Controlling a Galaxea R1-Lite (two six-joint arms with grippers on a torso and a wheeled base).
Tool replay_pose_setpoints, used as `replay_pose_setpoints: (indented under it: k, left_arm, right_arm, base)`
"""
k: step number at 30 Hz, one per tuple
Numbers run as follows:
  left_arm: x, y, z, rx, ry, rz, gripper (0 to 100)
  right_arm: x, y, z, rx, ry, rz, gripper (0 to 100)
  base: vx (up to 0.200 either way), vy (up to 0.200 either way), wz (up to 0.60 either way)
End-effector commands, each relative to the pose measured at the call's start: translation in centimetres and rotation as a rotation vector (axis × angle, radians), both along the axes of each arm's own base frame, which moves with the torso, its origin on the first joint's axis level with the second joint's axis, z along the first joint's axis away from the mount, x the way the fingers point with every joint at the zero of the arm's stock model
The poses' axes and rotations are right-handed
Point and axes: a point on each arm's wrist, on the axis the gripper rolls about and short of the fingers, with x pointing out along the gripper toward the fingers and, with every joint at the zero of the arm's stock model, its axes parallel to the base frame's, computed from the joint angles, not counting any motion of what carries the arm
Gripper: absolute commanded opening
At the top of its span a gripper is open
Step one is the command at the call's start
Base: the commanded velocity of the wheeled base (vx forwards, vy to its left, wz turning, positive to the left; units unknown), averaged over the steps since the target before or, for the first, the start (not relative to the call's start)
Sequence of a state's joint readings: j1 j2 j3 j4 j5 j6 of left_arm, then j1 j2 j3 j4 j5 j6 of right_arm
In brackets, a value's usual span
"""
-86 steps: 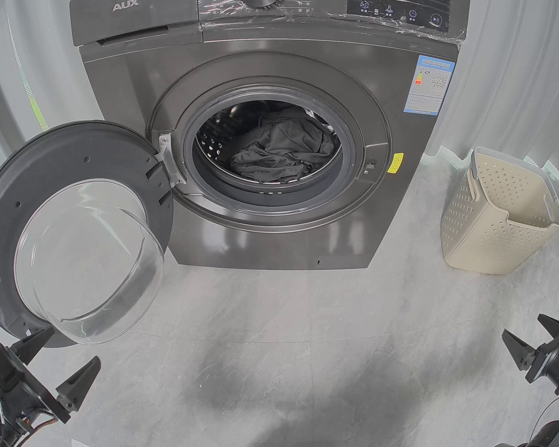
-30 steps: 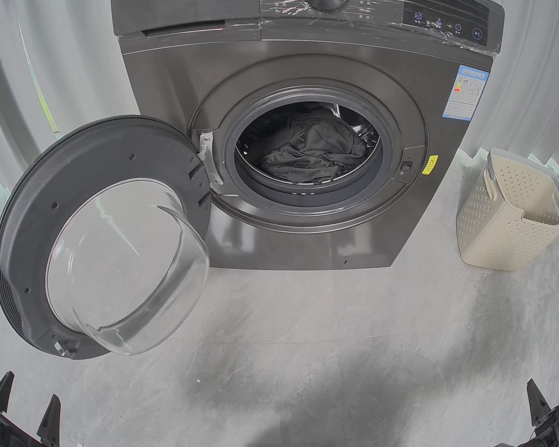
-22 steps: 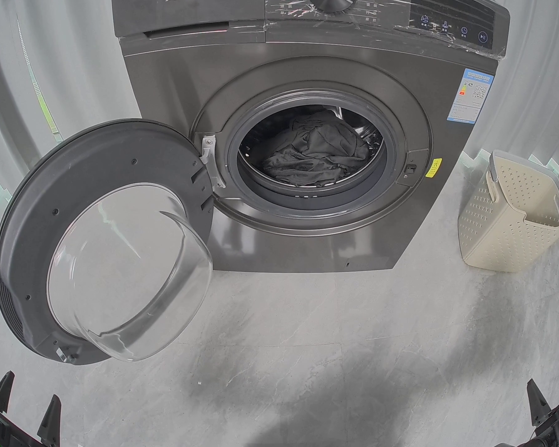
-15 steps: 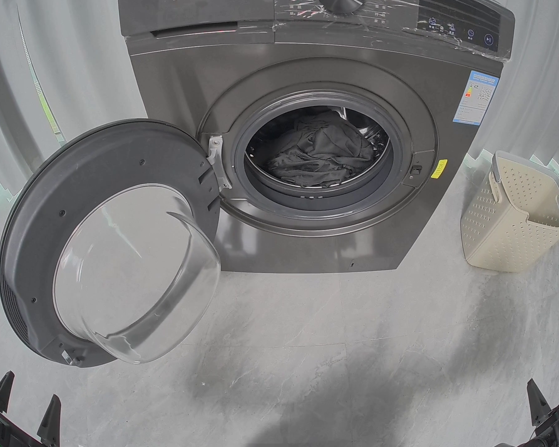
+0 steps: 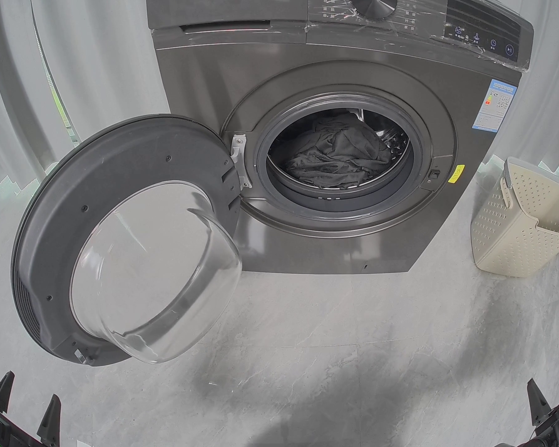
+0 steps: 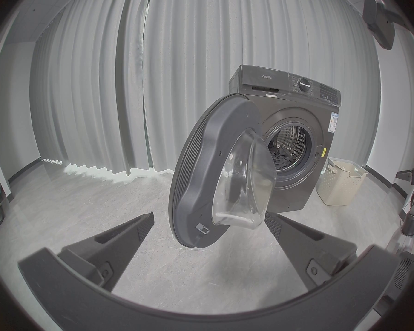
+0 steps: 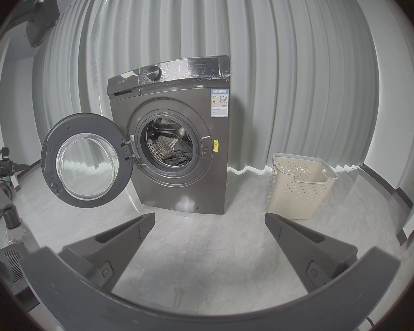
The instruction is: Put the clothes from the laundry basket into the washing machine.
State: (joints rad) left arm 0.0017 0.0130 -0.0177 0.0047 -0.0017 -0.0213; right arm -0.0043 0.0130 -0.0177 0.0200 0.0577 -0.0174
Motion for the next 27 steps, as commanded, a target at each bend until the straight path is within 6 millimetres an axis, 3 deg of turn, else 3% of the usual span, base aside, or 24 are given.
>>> replay_pose_setpoints:
  k: [1,14,23,27]
  left_arm:
    - [0.08,0.00,-0.46,0.000,0.011,0.002,100]
    - [0.07,-0.01,-0.42,0.004,0.009,-0.003,100]
    - [0.08,0.00,-0.46,0.004,0.011,-0.002,100]
    - [0.07,0.01,-0.45,0.009,0.008,0.003,100]
  right_arm:
    - [-0.03,0.00,-0.31,-0.001,-0.003,0.000,100]
    - [-0.03,0.00,-0.31,-0.001,-0.003,0.002,100]
    - [-0.03,0.00,-0.31,-0.001,-0.003,0.002,100]
    - [-0.03,0.00,-0.31,-0.001,-0.003,0.002,100]
  base:
    - [0.000,0.000,0.00]
    - [0.000,0.000,0.00]
    - [-0.200,0.000,0.00]
    - [0.000,0.000,0.00]
